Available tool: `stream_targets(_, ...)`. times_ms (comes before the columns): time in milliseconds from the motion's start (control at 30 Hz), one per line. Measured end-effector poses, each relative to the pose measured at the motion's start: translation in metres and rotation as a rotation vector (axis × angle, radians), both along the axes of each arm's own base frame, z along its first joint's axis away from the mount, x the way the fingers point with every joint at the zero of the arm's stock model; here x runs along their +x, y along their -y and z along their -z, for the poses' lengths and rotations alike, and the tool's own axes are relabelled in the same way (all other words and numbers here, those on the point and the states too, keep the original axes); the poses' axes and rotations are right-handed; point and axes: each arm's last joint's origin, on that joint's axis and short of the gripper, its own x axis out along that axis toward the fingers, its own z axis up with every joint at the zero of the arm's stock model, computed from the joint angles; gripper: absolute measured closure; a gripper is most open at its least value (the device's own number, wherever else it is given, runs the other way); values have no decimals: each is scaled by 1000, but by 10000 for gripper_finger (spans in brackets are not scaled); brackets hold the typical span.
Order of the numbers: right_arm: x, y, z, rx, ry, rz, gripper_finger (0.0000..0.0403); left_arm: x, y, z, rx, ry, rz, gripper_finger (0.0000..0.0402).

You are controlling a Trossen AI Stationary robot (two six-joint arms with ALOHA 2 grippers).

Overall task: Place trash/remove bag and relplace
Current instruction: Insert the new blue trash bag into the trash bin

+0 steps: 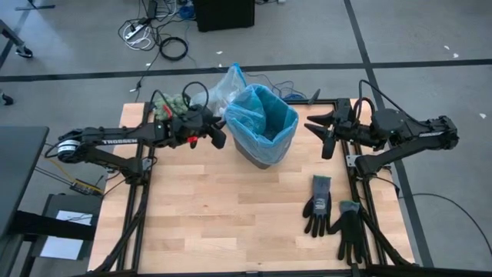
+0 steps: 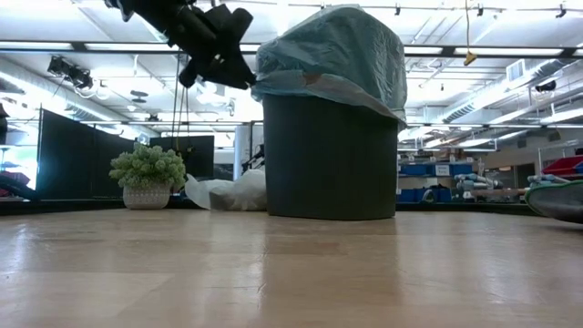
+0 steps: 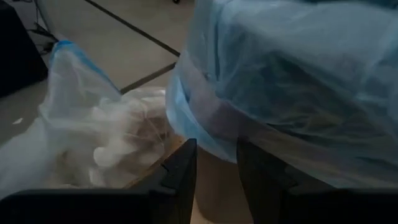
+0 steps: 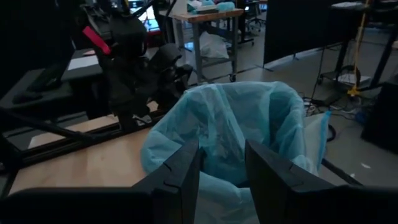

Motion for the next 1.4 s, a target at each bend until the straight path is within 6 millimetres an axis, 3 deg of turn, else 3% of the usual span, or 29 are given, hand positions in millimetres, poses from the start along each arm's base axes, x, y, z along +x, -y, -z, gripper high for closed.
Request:
stream_targets(200, 0, 3, 0, 1, 3, 23, 286, 4, -8, 8, -7, -27, -26, 291)
stream_targets(467, 0, 7, -2, -1, 18, 50, 286, 19, -18, 16, -20, 35, -49, 392)
stream_targets(800, 0, 7, -3, -4, 30, 47, 296, 40, -22, 55, -102, -77, -34, 399)
stream_targets(967, 1, 7, -3, -4, 30, 30, 303, 42, -21, 56, -110, -69, -25, 400)
stream_targets(1233, 1, 7, -1, -7, 12, 40, 305, 42, -18, 69, -96, -202, 9, 400)
stream_targets(1400, -1, 13, 12, -47, -141, 219, 305, 38, -7, 66, -201, -213, 162, 398)
